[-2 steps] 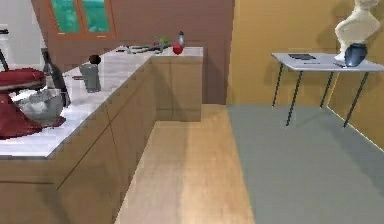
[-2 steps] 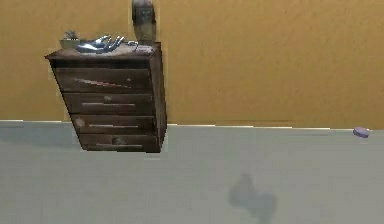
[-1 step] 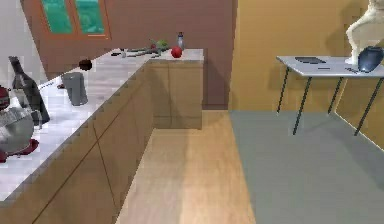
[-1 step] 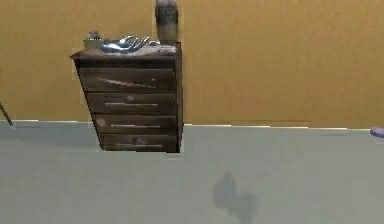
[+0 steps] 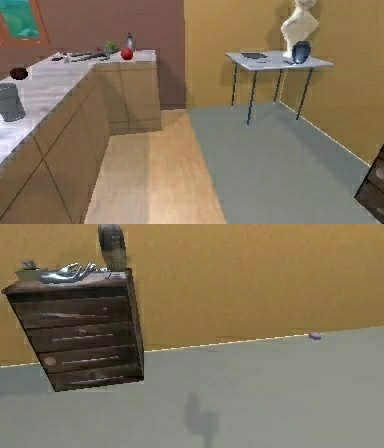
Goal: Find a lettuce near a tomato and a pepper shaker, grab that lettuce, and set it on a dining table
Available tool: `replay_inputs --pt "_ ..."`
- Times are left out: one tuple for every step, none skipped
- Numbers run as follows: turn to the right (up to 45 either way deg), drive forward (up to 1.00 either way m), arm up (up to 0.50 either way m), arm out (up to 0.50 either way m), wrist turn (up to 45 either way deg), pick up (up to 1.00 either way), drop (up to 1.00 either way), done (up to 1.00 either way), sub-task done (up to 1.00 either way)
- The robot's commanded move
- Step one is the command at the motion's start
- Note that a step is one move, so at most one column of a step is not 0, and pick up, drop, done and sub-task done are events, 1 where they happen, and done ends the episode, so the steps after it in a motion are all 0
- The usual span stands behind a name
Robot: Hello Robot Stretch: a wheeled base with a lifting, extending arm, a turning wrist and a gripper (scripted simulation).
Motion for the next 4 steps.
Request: replay_inputs --pt "0.0 1.0 0.0 0.0 0.0 0.0 0.0 0.0 0.0" --pt "0.0 0.6 0.0 0.0 0.0 0.0 0.0 0.0 0.0" --pt "-45.0 0.0 0.0 0.0 0.0 0.0 0.0 0.0 0.0" --pt "-12.0 0.0 0.0 0.0 0.0 0.0 0.0 0.0 0.0"
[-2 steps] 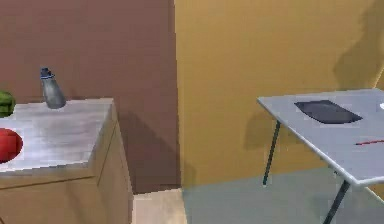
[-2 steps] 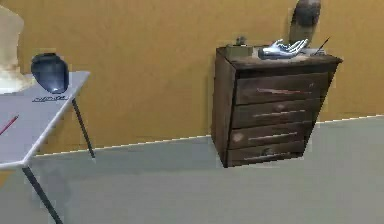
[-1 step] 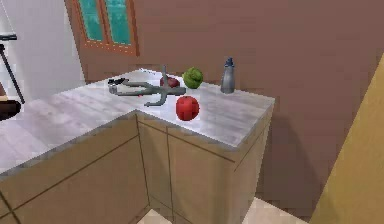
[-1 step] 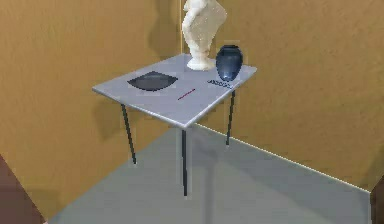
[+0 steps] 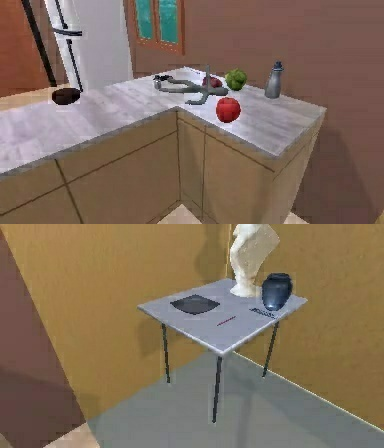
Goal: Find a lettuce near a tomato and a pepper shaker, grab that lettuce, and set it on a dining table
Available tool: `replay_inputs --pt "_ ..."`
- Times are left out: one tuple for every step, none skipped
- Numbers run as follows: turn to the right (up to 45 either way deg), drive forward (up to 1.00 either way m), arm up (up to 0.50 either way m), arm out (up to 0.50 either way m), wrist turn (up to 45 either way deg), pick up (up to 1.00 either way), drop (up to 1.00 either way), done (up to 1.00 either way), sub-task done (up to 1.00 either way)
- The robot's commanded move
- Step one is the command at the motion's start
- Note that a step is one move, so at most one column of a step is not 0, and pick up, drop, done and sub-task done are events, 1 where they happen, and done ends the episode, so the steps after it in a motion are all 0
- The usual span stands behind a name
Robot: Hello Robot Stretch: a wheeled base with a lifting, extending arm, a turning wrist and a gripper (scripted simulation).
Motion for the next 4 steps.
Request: replay_inputs --pt "0.0 0.25 0.0 0.0 0.0 0.0 0.0 0.0 0.0" --pt "45.0 0.0 0.0 0.0 0.0 0.0 0.0 0.0 0.0" --pt "45.0 0.0 0.0 0.0 0.0 0.0 0.0 0.0 0.0" --pt "3.0 0.0 0.0 0.0 0.0 0.0 0.0 0.0 0.0"
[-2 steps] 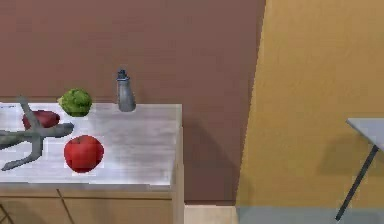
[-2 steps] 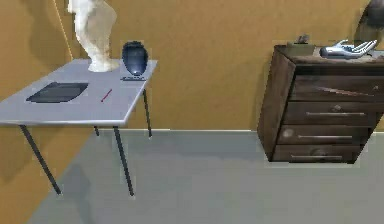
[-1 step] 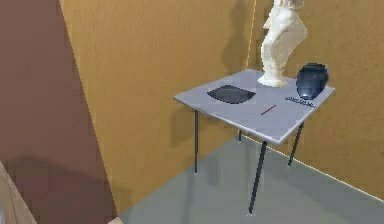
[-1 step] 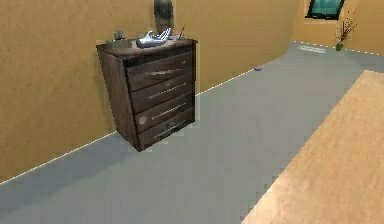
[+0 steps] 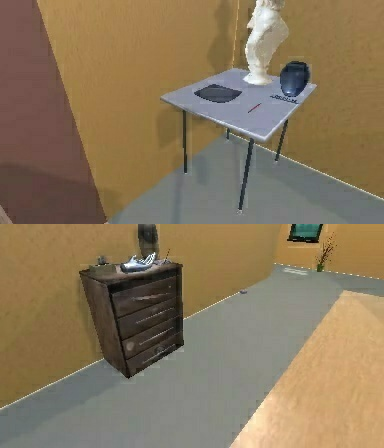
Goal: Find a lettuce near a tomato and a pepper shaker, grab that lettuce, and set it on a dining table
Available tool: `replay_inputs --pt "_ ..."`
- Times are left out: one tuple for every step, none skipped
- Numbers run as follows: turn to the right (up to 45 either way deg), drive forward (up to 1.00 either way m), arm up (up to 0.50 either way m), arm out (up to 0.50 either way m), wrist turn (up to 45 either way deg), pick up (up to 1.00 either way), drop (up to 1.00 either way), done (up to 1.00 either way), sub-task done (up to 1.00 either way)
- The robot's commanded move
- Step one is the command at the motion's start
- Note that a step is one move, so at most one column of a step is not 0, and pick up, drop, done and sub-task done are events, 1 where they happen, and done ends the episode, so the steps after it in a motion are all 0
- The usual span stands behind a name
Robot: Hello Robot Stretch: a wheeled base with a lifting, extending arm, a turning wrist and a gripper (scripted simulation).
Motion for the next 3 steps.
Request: replay_inputs --pt "0.0 0.1 0.0 0.0 0.0 0.0 0.0 0.0 0.0" --pt "-45.0 0.0 0.0 0.0 0.0 0.0 0.0 0.0 0.0" --pt "-45.0 0.0 0.0 0.0 0.0 0.0 0.0 0.0 0.0"
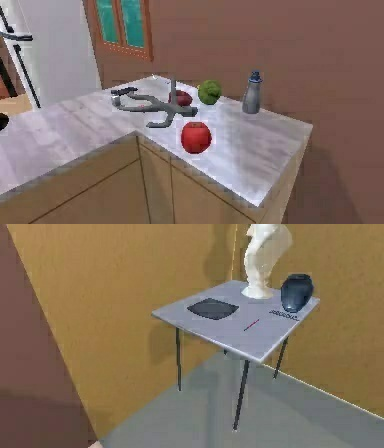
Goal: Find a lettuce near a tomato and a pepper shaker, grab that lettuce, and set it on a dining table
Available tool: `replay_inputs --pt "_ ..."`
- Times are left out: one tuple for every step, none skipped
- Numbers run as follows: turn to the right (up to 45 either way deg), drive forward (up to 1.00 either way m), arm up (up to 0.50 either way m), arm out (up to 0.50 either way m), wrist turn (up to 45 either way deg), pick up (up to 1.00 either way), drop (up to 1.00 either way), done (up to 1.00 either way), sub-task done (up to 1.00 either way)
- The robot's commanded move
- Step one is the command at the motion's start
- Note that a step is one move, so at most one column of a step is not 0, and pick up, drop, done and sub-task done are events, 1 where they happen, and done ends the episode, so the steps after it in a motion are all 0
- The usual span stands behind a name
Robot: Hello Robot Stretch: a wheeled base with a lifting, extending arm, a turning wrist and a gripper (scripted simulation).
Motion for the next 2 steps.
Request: replay_inputs --pt "-45.0 0.0 0.0 0.0 0.0 0.0 0.0 0.0 0.0" --pt "-36.0 0.0 0.0 0.0 0.0 0.0 0.0 0.0 0.0"
